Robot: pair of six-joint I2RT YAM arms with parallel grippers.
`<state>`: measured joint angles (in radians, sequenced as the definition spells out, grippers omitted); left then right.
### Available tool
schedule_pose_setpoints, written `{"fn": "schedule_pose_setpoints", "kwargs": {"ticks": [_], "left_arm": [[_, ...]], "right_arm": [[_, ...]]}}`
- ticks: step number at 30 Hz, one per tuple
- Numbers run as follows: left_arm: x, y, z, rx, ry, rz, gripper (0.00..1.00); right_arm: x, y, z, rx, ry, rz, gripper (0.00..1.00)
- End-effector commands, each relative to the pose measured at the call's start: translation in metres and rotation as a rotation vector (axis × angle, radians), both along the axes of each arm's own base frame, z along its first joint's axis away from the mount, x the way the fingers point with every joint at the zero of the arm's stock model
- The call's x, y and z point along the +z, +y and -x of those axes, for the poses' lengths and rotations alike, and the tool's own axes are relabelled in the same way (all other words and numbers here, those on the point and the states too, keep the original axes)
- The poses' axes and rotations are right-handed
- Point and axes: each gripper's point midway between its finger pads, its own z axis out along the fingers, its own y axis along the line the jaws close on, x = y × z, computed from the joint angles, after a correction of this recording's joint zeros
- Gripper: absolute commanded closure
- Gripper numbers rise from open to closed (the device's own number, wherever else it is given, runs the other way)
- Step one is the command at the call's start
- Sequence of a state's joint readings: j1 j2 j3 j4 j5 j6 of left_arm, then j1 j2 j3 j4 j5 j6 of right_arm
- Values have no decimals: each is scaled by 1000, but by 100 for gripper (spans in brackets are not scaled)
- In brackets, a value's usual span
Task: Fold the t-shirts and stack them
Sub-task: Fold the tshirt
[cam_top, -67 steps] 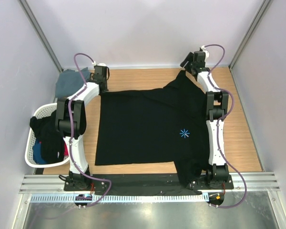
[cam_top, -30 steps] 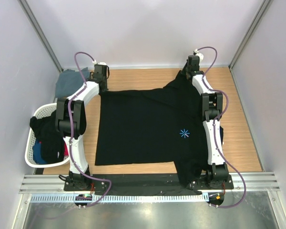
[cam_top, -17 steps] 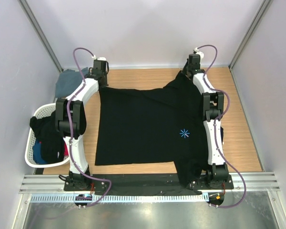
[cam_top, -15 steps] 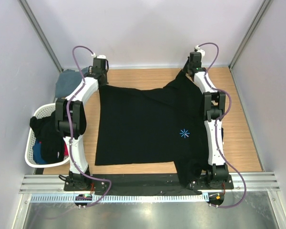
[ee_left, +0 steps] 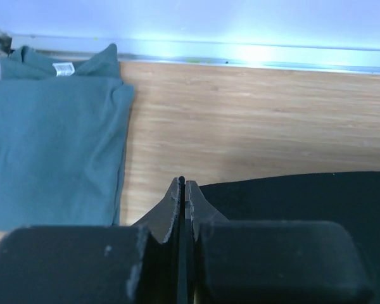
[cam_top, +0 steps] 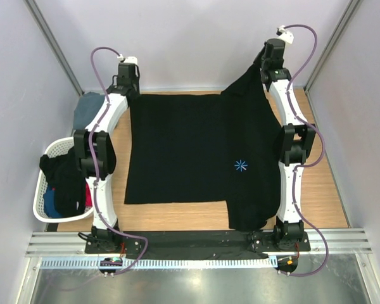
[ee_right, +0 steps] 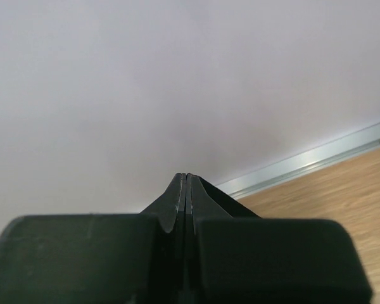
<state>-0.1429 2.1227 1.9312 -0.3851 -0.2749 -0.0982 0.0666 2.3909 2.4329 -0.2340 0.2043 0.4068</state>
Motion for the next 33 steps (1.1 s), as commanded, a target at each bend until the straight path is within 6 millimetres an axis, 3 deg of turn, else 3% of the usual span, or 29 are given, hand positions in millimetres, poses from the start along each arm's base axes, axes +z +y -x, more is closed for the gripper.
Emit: {"fn": "schedule_pose_setpoints", "kwargs": {"ticks": [1,3,10,15,16,18,19,21,23,25,33], "left_arm": [[-1,2,-20,-56,-14,-13,100],[1,-1,-29,-79,-27,-16,100],[-22,-2,-48,-90,-17,-31,100],[-29,0,-54,-108,-11,-51,100],[-28,2,-55,-109,-14,-51,100],[-25,0,-53,-120,-14,-43,100],[-27,3,-51,-118,-8,-40,100],[-25,2,-48,-131,-12,-35,100],[-26,3,-41,-157,-3,-31,100],[-18,0,-38,-195,-25,-16,100],[-18,3,-32,-256,-28,31,100]], "right_arm": [[1,-25,-1,-97,-4,-17,98],[-1,-30,-2,-108,-5,-19,99],[-17,-27,-9,-85,13,-24,99],[-16,-27,-1,-76,46,-18,99],[-24,-26,2,-73,68,-21,99],[-11,-25,12,-68,66,-27,99],[-18,-24,16,-67,90,-37,99],[-4,-21,26,-54,87,-49,99],[-11,-19,35,-46,125,-62,99],[-3,-16,48,-37,135,-81,99],[24,-18,92,-55,112,-116,99]]}}
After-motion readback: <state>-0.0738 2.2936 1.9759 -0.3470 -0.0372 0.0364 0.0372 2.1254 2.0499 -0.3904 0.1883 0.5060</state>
